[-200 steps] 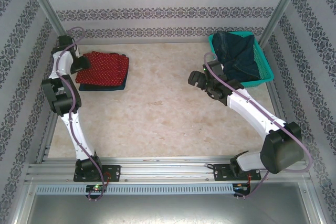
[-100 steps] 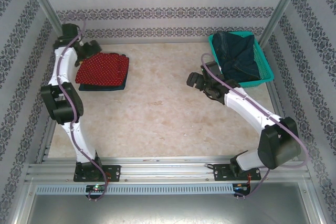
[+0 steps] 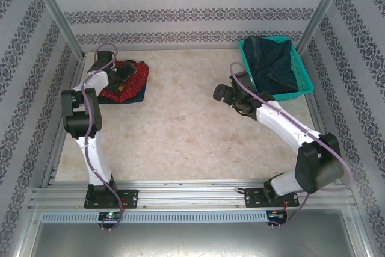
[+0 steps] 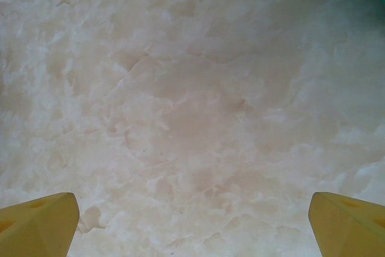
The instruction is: Fold and stack the skirts
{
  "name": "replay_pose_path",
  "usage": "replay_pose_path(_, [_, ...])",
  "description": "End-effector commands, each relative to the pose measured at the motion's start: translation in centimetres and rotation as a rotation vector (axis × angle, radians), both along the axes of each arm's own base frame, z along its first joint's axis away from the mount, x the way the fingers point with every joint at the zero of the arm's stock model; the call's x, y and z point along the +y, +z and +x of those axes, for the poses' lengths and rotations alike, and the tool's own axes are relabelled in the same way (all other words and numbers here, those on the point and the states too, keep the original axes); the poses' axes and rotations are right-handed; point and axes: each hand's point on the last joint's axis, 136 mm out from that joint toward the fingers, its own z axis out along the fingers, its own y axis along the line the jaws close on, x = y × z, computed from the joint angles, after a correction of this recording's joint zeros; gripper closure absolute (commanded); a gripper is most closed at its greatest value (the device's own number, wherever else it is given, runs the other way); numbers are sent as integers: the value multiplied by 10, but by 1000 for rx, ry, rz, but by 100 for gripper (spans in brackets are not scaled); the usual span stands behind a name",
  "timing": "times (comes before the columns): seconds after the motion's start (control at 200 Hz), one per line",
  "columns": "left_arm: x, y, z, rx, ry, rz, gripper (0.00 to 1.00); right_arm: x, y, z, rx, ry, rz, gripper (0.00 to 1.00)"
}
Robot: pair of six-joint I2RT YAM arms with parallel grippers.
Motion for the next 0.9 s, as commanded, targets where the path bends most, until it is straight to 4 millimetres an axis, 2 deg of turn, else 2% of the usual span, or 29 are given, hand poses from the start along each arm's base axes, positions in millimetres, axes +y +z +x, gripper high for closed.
replay_pose_path(0.0, [-4, 12, 11, -54, -2, -24, 0, -12, 9, -1, -27, -14, -7, 2])
replay_pose_path(0.06, [-7, 35, 11, -90, -31, -16, 0, -20, 14, 1, -46, -9, -41, 2])
replay_pose_path(0.245, [-24, 116, 2, -250, -139, -33, 0, -74, 29, 14, -64, -44, -162, 2])
replay_pose_path(0.395, [-50, 176, -18, -451, -252, -105, 0, -122, 30, 28, -34, -79, -232, 2])
replay_pose_path(0.495, [-58, 204, -39, -595, -293, -183, 0, -153, 26, 41, -19, -115, -226, 2])
replay_pose_path(0.624, [-46, 212, -71, -647, -256, -193, 0, -186, 16, 62, 13, -153, -187, 2])
replay_pose_path(0.744, [-37, 209, -102, -625, -232, -82, 0, -216, 5, 86, 77, -204, -183, 3])
replay_pose_path(0.799, [-31, 204, -115, -591, -212, -17, 0, -222, 0, 102, 86, -193, -185, 8])
replay_pose_path(0.894, [-21, 201, -134, -557, -173, 70, 0, -220, -10, 129, 124, -146, -167, 17])
